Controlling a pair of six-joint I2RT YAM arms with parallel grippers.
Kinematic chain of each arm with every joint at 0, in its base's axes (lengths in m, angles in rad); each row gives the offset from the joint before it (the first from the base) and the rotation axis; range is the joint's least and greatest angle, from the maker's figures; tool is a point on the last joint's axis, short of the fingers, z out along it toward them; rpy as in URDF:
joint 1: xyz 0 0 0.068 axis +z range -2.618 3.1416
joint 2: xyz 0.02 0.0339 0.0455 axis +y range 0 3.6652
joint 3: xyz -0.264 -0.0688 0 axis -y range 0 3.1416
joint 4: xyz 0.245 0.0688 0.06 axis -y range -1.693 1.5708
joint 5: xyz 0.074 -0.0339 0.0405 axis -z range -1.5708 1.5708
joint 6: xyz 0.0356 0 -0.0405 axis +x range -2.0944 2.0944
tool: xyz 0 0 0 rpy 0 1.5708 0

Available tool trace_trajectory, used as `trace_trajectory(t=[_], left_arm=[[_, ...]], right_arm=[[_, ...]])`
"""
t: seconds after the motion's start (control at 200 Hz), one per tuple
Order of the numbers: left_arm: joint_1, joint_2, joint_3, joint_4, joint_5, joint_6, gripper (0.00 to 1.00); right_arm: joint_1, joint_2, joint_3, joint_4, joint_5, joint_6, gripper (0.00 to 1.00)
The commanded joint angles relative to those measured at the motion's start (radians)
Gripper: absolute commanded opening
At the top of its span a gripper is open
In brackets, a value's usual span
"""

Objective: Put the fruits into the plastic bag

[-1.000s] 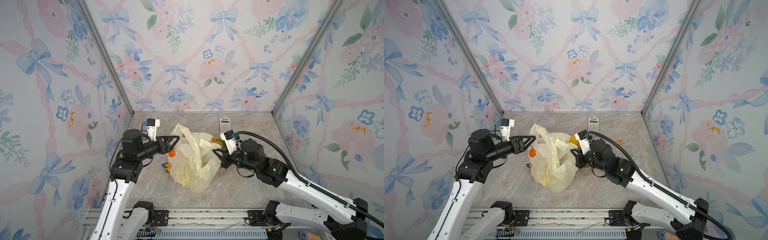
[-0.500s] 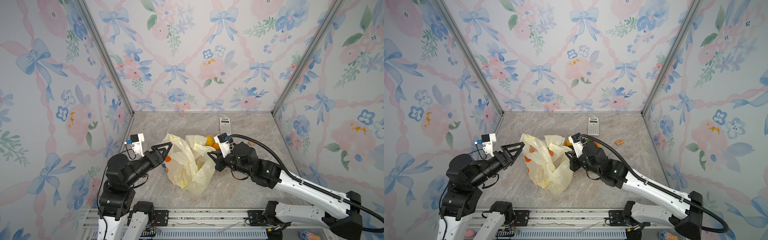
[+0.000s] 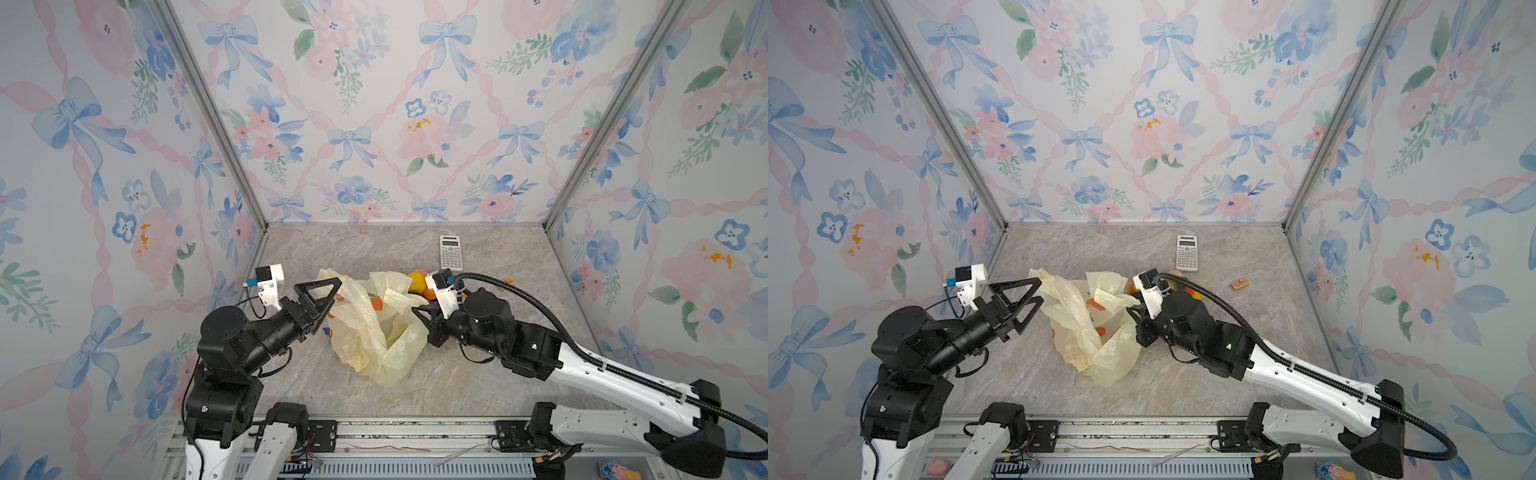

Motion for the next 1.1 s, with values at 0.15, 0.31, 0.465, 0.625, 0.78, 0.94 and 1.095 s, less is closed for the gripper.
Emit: trace_trajectory(t=[0.15,0.31,0.465,0.625,0.78,0.94,1.095], left_arm=[[0.0,0.081,-0.042,-0.018,-0.03,0.089,0.98],[-0.002,0.14,-0.044,0.02,-0.04,0.097,0.98],[-0.015,0.156,-0.062,0.026,-0.055,0.109,0.89],[-0.016,0.151,-0.106,0.028,-0.086,0.141,0.38],[-0.016,0.153,-0.07,0.027,-0.118,0.209,0.0],[-0.037,0.202,0.06,-0.013,-0.091,0.332,0.0],[-0.12,0.251,0.139,-0.014,-0.056,0.395,0.0]], right_arm=[[0.065,-0.012,0.014,0.02,0.057,-0.008,0.0],[0.094,-0.01,0.01,0.023,0.071,-0.014,0.0],[0.116,0.001,0.002,0.041,0.081,-0.018,0.0],[0.123,-0.001,-0.02,0.062,0.084,-0.007,0.0],[0.109,-0.031,-0.051,0.057,0.109,0.03,0.07],[0.075,-0.046,-0.009,-0.054,0.131,0.024,0.51],[0.077,0.021,0.129,-0.216,0.142,-0.072,0.82]])
